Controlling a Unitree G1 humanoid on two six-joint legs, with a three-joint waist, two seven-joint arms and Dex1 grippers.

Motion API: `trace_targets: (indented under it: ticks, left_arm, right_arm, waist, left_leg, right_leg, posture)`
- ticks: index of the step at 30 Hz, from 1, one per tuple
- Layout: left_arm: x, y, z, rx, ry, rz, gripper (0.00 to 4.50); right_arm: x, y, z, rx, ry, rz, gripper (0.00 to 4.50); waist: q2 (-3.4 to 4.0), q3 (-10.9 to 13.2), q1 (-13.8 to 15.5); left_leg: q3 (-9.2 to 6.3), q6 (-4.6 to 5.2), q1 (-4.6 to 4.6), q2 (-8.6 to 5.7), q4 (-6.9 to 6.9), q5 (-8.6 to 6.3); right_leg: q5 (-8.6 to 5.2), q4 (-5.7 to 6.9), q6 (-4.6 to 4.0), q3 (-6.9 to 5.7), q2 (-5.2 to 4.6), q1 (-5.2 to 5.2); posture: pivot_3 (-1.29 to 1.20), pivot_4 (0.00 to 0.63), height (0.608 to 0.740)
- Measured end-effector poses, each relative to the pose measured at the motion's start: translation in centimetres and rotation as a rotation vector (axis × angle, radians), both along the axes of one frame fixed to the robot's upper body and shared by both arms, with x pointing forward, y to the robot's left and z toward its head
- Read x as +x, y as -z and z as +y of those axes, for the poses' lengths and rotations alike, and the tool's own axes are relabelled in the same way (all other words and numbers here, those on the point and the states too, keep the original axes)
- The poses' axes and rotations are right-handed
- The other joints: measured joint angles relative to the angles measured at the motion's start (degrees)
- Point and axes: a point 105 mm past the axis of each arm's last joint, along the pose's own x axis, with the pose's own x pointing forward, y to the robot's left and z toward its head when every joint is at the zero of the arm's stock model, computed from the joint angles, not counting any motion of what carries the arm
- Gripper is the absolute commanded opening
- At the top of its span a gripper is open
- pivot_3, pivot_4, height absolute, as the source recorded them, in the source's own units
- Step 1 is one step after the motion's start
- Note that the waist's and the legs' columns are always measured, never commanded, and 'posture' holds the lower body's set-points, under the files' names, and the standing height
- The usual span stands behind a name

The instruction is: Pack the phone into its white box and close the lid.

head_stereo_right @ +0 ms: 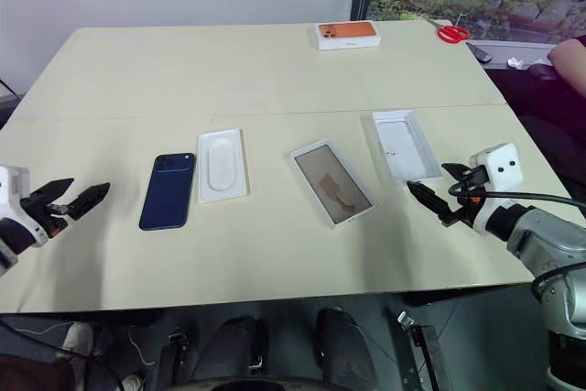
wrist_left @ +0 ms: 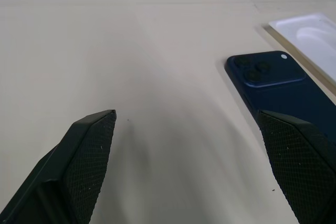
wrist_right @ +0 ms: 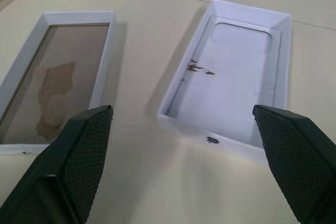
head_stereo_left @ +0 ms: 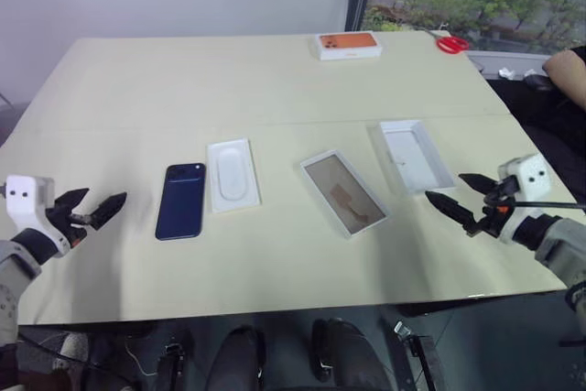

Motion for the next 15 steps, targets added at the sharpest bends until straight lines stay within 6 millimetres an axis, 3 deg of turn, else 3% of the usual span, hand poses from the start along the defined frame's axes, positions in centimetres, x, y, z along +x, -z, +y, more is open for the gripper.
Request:
trace_targets:
  ticks: [10,15]
  left_arm:
    - [0.2,-0.6,0.2,0.006,0.008,-0.006,4.5]
    - [0.9,-1.6,-1.0,0.011,0.048,-0.042,4.5]
  right_arm:
    - [0.1,0.2,0.7,0.001,-0.018,-0.004,4.46]
    - [0.1,-0.5,1.4,-0.009,-0.045,-0.031,4.46]
  waist:
    - [0.0,0.0,0.0]
    - [0.0,0.0,0.04]
  left_leg:
    - [0.0,0.01,0.01,-0.02,0.04,0.0]
    - [0.01,0.01,0.03,-0.02,0.13,0.0]
  right_leg:
    - [0.02,0.03,0.03,0.0,0.06,0.02]
    - [0.03,0.12,0.06,0.0,0.09,0.04]
  posture:
    - [0.0,0.15,0.74]
    - [0.0,0.15,0.74]
